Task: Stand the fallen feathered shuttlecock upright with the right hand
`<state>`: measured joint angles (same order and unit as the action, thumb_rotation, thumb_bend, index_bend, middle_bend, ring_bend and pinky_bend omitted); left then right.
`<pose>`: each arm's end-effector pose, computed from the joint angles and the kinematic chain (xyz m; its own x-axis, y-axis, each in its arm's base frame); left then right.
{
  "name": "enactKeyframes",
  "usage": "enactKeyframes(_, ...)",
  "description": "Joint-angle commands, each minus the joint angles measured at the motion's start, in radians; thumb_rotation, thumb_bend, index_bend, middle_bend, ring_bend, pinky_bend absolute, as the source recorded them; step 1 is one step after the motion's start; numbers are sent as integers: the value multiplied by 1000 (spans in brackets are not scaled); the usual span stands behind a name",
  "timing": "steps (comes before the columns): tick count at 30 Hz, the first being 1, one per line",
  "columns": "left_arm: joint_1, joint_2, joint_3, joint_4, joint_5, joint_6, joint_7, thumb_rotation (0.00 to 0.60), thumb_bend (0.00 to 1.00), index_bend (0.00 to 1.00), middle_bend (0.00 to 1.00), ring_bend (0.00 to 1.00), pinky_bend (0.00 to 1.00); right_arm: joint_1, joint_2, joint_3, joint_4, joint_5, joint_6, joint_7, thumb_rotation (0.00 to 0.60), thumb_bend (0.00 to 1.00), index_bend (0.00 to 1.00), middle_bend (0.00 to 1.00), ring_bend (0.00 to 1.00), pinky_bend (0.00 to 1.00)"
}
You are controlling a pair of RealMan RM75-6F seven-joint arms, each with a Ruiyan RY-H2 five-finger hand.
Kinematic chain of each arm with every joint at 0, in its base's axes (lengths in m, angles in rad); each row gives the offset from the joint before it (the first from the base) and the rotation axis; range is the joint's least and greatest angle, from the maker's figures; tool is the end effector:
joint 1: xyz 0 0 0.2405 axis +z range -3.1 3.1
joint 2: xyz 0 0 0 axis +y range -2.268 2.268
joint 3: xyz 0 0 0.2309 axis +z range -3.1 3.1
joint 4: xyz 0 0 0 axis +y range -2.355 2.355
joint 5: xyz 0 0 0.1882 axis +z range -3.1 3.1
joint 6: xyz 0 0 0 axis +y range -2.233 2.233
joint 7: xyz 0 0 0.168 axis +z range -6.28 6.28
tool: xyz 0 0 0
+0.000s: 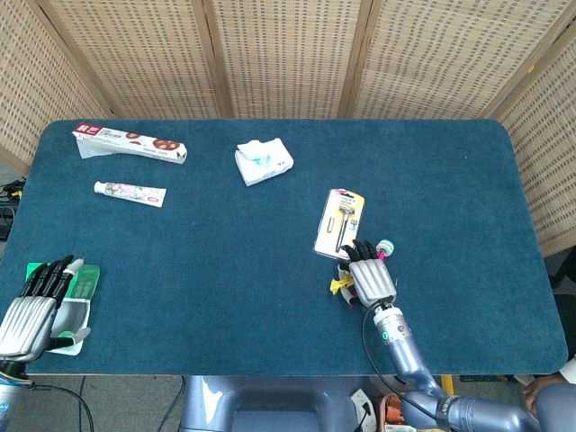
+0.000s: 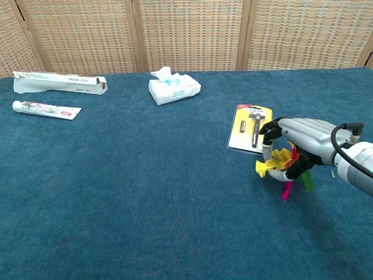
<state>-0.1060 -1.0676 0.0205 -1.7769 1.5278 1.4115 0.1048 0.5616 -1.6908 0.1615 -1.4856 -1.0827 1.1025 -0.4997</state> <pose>-0.2550 0.1894 0.1456 0.3963 0.1410 0.9072 0.9181 -0.0693 -0.3903 -0.1566 -0.3018 -0.0290 0.4063 -0.2700 0.8729 -0.9087 -0.2194 0.3551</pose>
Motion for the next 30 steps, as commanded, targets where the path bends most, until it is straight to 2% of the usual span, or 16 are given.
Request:
enactKeyframes(1,0,1,0,0,0,0,0,600,0,0,0,0,0,3,-4,-1,6,0,-1,-2,600,302,510,137,0,0)
enactKeyframes(19,0,4,0,0,3,3,-8,600,0,0,0,0,0,8,-29,-3,48,-11,11,-4,600,303,542,177,0,0)
enactKeyframes(30,0,5,0,0,3,3,-10,600,0,0,0,0,0,6,-35,-7,56,-23,20,-5,600,341,563,190,0,0)
